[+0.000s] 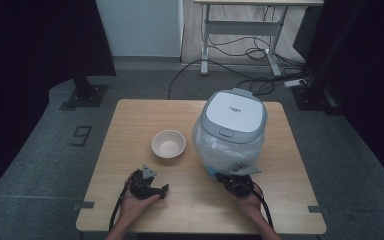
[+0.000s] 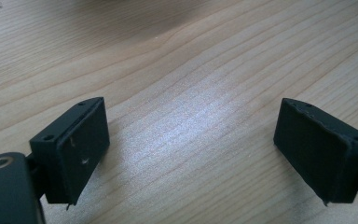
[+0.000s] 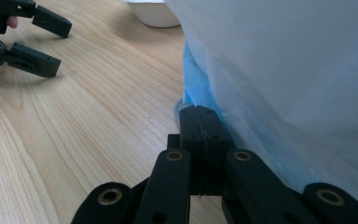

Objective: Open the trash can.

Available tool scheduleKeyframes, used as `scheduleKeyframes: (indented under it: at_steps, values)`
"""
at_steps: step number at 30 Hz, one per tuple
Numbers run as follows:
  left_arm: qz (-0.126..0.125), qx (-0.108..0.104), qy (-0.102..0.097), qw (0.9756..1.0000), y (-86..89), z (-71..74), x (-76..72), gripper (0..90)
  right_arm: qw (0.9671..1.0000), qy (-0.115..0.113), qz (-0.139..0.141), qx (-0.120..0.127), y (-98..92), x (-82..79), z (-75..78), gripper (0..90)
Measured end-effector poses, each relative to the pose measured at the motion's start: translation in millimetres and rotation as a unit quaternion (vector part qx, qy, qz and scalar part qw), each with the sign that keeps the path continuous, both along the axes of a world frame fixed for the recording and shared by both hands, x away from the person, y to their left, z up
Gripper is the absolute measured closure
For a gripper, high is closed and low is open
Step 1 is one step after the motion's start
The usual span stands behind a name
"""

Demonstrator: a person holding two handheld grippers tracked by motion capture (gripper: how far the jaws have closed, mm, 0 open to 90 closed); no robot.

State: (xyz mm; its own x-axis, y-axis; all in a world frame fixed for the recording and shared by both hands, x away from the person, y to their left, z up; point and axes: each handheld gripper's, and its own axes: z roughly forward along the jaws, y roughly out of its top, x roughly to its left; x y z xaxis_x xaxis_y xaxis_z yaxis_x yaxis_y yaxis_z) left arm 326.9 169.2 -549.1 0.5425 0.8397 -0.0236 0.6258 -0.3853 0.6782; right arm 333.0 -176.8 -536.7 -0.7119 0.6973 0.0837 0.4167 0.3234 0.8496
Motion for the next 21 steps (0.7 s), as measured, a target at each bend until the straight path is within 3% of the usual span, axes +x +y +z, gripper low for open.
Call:
scheduleKeyframes:
  at_steps: [4,8,21]
  values:
    - [0.001,0.000,0.000,1.0000,-0.4,0.0,0.2,10.0,1.0000,0.003,0.006,-0.001,3.2,0.2,-1.0,89.2]
    - [0.001,0.000,0.000,1.0000,-0.5,0.0,0.0,10.0,0.9994,-0.022,-0.021,-0.015,3.5,1.4,-2.9,89.3]
    - [0.002,0.000,0.000,1.0000,-0.6,-0.1,0.0,10.0,0.9999,-0.010,-0.010,-0.008,1.8,2.3,-3.8,89.5]
